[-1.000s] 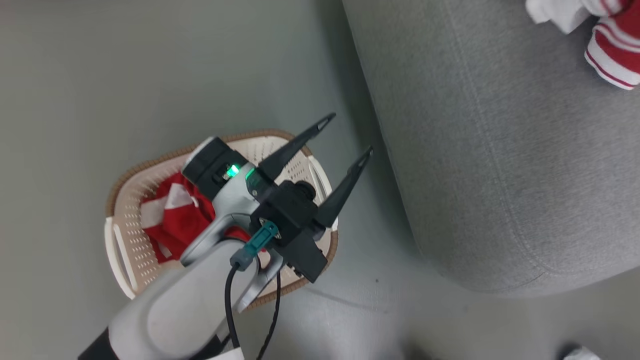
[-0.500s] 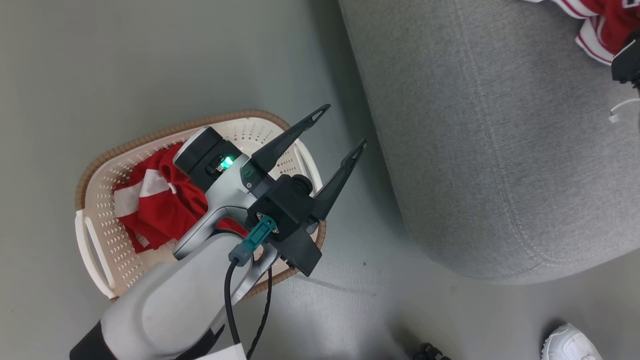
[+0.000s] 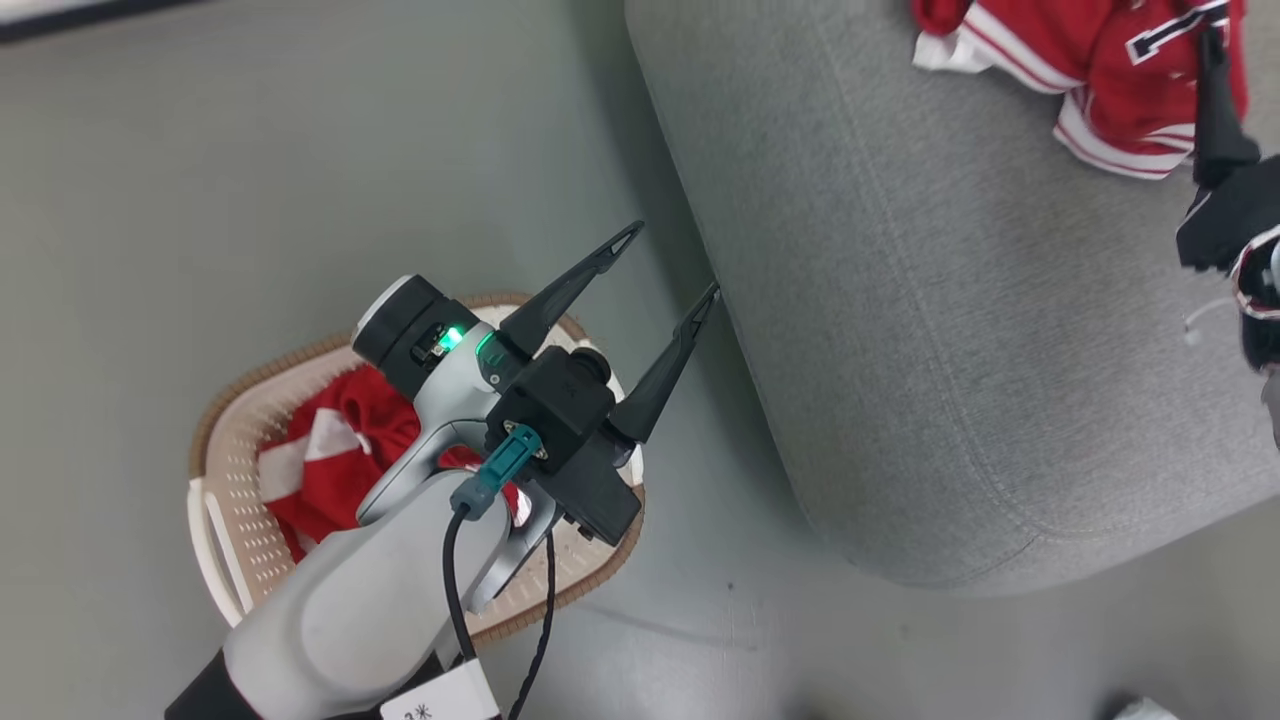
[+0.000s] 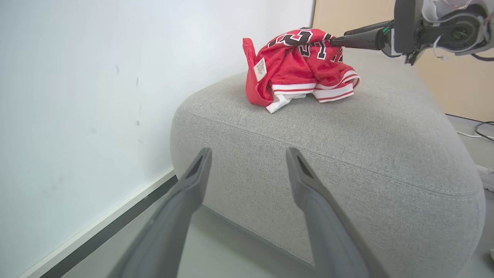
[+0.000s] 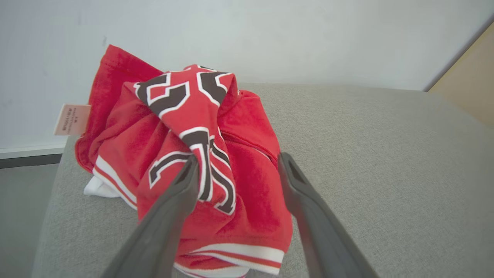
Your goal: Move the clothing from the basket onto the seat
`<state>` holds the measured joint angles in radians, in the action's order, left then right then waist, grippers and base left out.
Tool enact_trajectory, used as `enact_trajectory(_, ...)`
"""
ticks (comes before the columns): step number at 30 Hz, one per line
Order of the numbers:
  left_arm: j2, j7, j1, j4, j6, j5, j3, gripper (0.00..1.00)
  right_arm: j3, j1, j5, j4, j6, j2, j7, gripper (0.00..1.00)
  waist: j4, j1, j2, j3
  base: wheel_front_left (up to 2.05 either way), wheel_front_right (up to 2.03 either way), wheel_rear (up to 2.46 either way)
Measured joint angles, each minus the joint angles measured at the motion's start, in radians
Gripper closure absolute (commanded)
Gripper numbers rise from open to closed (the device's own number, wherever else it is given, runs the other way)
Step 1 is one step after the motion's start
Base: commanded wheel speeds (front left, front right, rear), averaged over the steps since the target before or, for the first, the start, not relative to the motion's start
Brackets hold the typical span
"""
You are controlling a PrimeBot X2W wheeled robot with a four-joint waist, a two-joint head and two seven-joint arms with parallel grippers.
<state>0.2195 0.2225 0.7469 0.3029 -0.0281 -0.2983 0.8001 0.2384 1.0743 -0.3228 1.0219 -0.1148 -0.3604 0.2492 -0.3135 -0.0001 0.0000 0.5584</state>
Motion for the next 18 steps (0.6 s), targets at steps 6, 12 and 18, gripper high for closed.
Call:
enact_trajectory(6, -0.022, 0.011, -0.027, 0.046, -0.007, -0.026, -0.022, 0.00, 0.019, -0.057, 0.012, -0.034, -0.001, 0.004, 0.000, 0.00, 0.009, 0.0000, 0.0000, -0.080, 0.00, 0.00, 0.00)
enact_trajectory(12, -0.032, 0.019, -0.079, 0.095, -0.011, -0.072, -0.053, 0.00, 0.030, -0.117, 0.020, -0.087, -0.006, 0.007, 0.000, 0.00, 0.028, -0.0001, -0.0001, -0.165, 0.00, 0.00, 0.00)
enact_trajectory(18, -0.031, 0.026, -0.145, 0.136, -0.026, -0.119, -0.102, 0.00, 0.023, -0.212, 0.013, -0.153, -0.008, 0.035, 0.000, 0.00, 0.058, -0.0001, -0.0001, -0.249, 0.00, 0.00, 0.00)
